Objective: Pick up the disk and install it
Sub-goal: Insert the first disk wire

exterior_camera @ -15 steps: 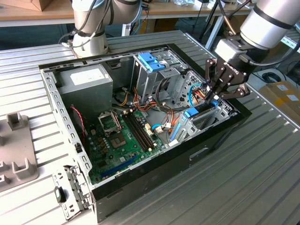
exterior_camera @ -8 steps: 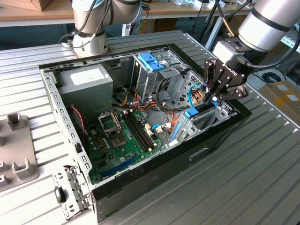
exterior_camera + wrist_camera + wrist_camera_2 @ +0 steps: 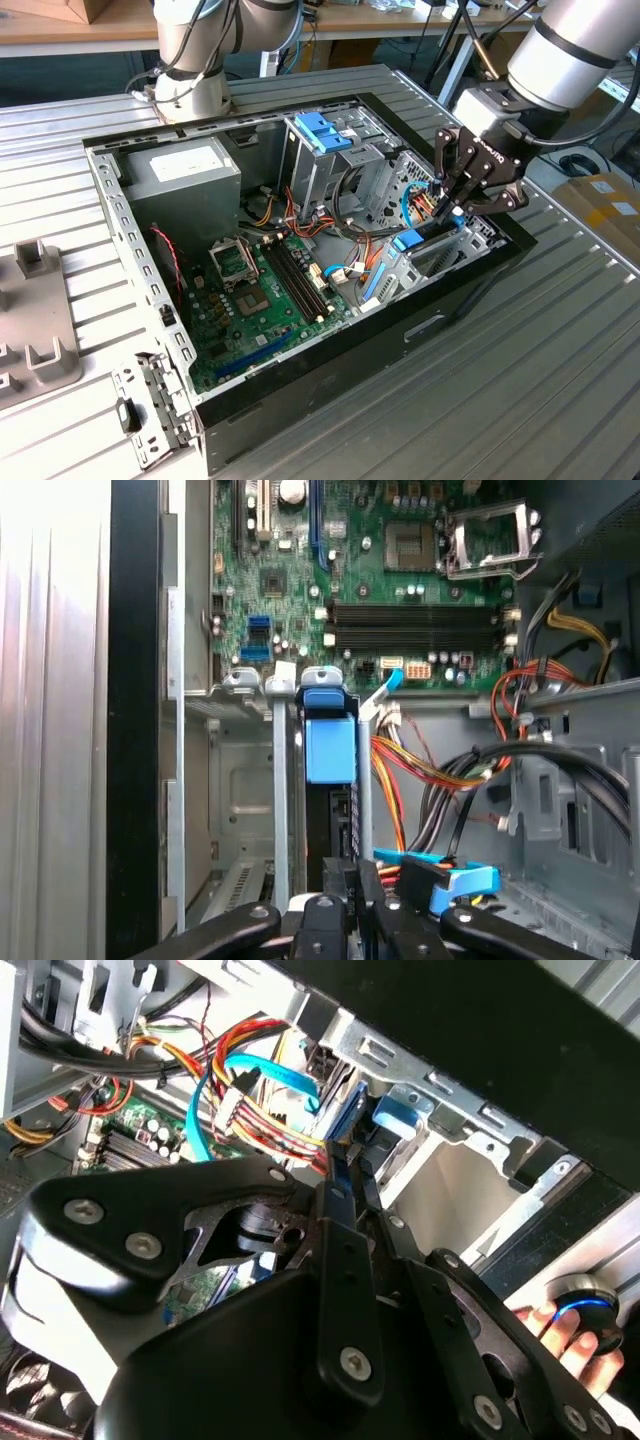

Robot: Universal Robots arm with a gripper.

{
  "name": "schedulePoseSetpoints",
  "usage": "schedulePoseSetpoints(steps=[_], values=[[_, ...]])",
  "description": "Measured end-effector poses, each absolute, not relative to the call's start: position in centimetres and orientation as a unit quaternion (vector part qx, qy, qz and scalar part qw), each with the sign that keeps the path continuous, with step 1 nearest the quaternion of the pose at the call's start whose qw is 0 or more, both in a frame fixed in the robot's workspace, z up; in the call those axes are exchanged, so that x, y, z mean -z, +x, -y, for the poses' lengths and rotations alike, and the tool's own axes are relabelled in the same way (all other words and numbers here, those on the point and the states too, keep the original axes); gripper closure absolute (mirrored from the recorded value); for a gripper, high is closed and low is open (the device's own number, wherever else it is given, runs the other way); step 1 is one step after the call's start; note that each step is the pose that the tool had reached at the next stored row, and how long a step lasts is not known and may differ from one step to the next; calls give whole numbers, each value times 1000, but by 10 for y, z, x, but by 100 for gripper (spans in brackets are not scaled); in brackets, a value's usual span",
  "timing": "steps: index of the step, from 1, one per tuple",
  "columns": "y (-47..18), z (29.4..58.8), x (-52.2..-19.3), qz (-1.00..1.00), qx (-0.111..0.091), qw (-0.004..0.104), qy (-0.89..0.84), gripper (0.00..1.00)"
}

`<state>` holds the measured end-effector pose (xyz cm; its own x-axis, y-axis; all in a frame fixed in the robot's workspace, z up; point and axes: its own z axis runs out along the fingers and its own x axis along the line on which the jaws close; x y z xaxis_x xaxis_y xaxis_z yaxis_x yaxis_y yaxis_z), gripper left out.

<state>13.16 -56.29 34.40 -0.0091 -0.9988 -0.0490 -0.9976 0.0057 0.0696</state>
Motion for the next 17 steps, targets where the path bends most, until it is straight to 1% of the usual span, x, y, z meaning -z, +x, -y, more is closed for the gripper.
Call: schedulePoseSetpoints(steps=[17], values=[[126,563,-337,709,42,7,704,84]])
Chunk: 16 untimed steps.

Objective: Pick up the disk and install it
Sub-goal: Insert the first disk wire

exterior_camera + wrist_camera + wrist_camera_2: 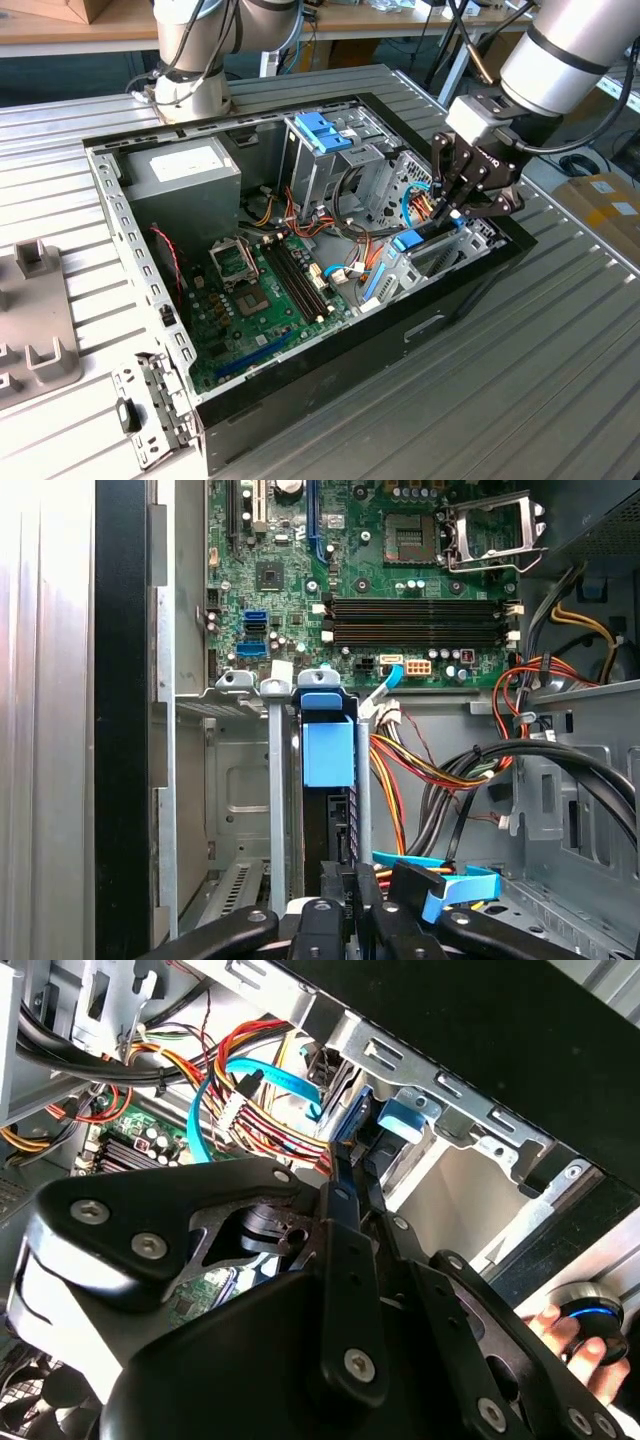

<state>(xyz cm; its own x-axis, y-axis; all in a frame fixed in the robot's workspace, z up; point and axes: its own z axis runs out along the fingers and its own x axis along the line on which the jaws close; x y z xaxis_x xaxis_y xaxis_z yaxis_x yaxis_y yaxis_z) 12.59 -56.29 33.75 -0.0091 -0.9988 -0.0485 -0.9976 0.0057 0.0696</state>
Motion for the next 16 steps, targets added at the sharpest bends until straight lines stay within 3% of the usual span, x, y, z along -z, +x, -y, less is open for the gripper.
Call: schedulePoseSetpoints(steps=[4,5,16], values=[[126,563,-337,709,42,7,704,77],[126,563,-337,709,42,7,704,70],[125,563,-348,709,42,7,704,70]])
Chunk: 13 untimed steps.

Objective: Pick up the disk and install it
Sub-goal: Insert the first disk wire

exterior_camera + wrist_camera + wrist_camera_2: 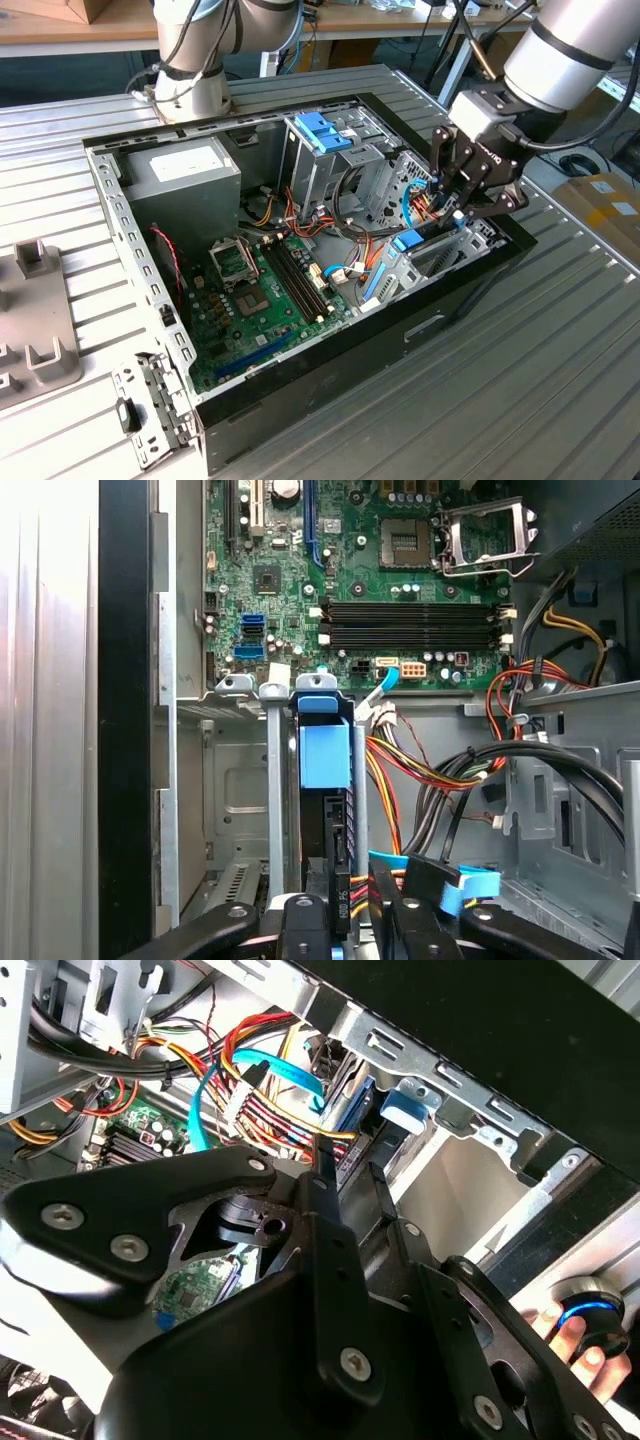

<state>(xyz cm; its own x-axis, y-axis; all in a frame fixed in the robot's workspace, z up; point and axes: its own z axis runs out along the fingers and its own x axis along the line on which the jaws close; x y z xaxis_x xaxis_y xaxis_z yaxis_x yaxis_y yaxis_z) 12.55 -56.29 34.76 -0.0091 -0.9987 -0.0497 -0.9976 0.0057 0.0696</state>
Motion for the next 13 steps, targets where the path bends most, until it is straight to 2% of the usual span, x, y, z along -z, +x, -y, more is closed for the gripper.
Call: schedulePoseSetpoints(steps=[6,9,13], values=[[125,562,-356,709,44,5,704,71],[126,562,-357,709,46,4,704,90],[132,562,-356,709,50,5,704,90]])
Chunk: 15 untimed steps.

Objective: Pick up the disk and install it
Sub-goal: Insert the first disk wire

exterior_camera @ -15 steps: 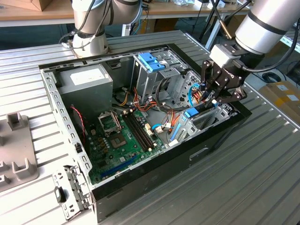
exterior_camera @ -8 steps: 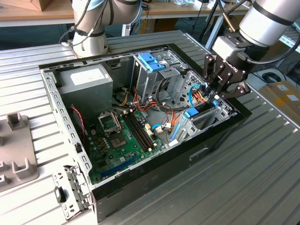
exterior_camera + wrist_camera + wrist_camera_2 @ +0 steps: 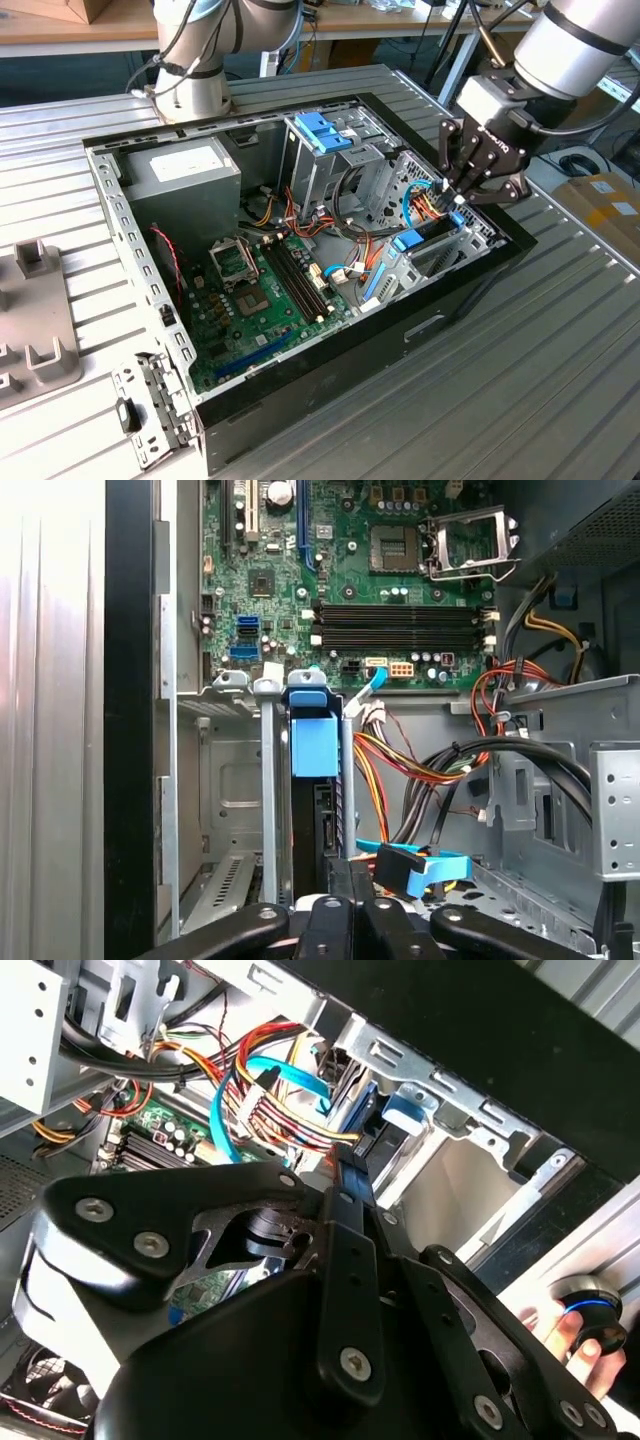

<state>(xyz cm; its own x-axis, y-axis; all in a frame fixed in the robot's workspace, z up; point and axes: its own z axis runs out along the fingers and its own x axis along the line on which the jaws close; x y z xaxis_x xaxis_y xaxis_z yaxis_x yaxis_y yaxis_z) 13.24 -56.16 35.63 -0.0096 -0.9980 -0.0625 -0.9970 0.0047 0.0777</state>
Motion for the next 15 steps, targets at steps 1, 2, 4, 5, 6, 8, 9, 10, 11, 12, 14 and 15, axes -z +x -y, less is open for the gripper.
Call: schedulePoseSetpoints(steps=[1,2,4,5,6,8,9,10,11,12,14,15], values=[[134,562,-356,709,50,6,704,90],[136,562,-356,709,51,6,704,90],[142,562,-356,709,52,8,703,90],[144,562,-356,709,53,9,703,90],[146,562,-356,709,54,9,703,90],[151,562,-356,709,55,11,703,90],[153,562,-356,709,55,11,703,90],[154,562,-356,709,56,11,703,90],[157,562,-356,709,56,12,703,90],[159,562,-356,709,57,12,703,90],[162,562,-356,709,57,13,703,90],[163,562,-356,709,57,13,703,90]])
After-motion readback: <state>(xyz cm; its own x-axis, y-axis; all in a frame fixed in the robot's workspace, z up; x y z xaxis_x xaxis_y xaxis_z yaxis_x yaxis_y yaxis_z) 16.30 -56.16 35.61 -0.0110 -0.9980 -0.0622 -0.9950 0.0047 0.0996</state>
